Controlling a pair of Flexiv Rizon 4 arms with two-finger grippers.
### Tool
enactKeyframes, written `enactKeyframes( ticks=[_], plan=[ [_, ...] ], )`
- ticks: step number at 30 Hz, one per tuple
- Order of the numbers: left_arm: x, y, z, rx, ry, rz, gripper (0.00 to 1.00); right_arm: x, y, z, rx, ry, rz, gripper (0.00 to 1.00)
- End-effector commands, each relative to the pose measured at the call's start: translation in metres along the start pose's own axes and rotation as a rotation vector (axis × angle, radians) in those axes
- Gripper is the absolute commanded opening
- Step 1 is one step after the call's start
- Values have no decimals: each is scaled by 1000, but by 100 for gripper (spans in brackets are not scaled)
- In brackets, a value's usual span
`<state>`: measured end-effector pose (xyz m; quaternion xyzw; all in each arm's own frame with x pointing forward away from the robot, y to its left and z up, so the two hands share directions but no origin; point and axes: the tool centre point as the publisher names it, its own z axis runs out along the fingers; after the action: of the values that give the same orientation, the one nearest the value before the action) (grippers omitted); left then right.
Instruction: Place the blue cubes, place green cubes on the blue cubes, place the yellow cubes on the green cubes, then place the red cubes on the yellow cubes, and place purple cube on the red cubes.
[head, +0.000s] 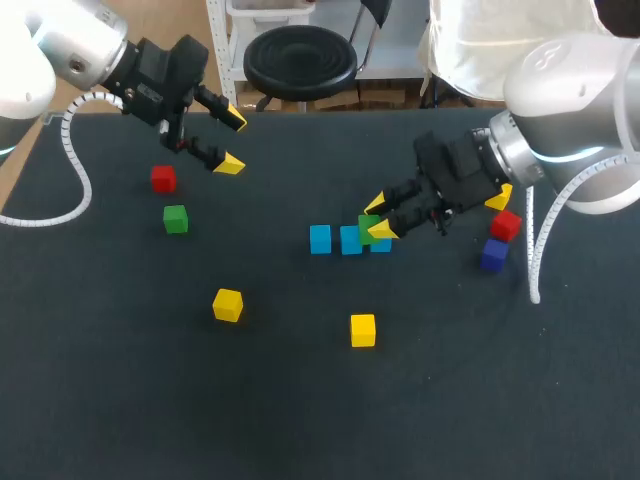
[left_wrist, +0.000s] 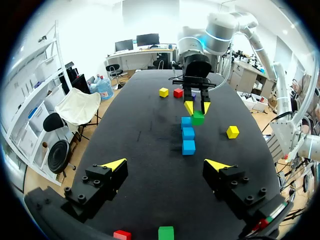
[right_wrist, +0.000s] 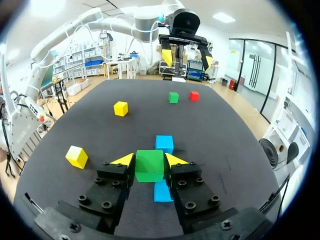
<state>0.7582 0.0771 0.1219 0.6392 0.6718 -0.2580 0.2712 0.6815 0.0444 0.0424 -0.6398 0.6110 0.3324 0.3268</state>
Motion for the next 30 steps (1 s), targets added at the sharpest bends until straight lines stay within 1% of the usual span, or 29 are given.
enactKeyframes(
  ticks=[1,12,19,30],
  plan=[
    [0,0,0,0,1,1,100,4,-6,1,-5,-4,-3,0],
    [0,0,0,0,1,1,100,3,-13,2,-22,3,-23,0],
    [0,0,0,0,1,1,100,3,-13,2,-36,22,-23,0],
    [0,0,0,0,1,1,100,5,-12,5,-34,22,-16,0]
  ],
)
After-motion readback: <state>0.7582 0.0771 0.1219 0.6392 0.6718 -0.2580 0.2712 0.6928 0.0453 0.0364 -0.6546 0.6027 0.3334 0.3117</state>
